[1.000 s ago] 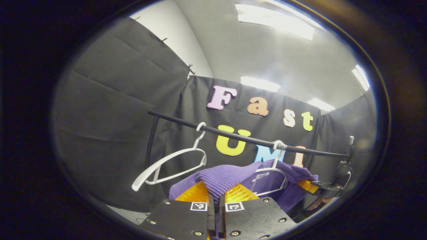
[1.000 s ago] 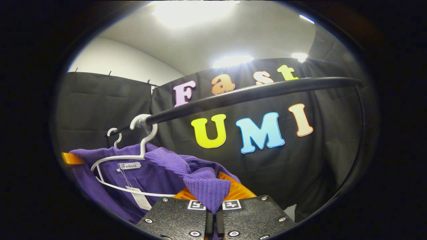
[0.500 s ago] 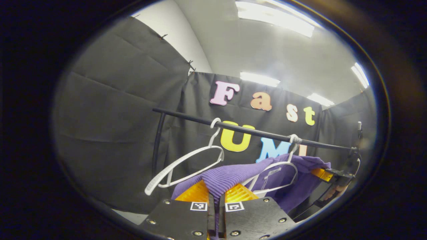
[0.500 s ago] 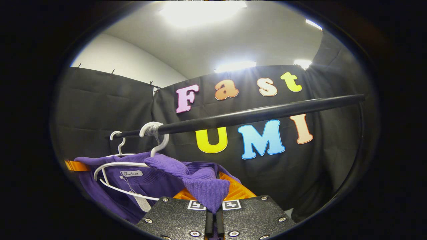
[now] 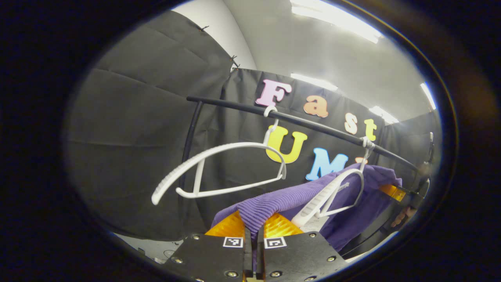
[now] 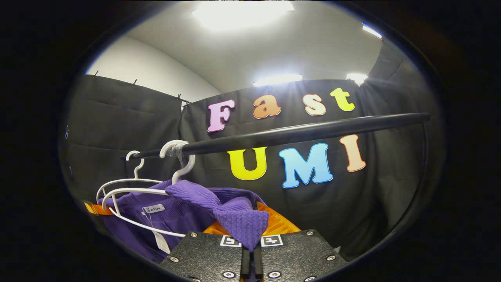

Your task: Grasp the clothes on the hanger with both hands and then place them into the laundry hamper below.

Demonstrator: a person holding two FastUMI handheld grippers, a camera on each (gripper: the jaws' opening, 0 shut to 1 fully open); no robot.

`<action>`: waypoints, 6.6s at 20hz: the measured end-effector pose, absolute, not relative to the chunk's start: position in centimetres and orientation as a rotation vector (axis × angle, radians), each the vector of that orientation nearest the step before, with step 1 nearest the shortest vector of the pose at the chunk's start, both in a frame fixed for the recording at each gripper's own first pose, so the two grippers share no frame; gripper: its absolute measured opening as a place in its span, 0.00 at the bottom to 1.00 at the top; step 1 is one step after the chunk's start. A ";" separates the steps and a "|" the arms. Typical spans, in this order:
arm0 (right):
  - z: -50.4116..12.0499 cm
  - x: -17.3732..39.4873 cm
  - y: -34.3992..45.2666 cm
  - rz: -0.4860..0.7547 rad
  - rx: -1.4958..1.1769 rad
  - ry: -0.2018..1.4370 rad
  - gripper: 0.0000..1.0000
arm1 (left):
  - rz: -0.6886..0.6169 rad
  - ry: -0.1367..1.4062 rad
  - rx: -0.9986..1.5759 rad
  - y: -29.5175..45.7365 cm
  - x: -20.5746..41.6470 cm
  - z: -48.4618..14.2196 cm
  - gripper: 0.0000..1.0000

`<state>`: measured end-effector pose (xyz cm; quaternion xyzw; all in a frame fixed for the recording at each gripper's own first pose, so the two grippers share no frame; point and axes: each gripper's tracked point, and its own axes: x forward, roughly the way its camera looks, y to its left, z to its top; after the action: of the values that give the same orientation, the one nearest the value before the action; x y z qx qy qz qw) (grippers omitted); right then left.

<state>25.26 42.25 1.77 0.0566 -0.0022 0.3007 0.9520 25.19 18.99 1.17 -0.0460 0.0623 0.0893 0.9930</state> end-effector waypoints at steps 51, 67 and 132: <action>-11.7 29.5 25.5 0.488 0.120 0.271 0.05 | 0.053 0.325 -0.038 0.1 27.1 -12.3 0.04; -17.3 4.4 25.1 0.277 0.050 0.424 0.05 | -0.204 0.477 0.006 8.0 12.7 -18.0 0.00; -6.0 3.2 15.2 0.017 0.059 0.117 0.91 | -0.168 0.095 0.107 11.2 14.4 1.8 0.96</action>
<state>3.17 15.21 -6.01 0.0296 0.0586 0.0086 0.9978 14.38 11.16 1.78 0.0533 0.0473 -0.0838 0.9939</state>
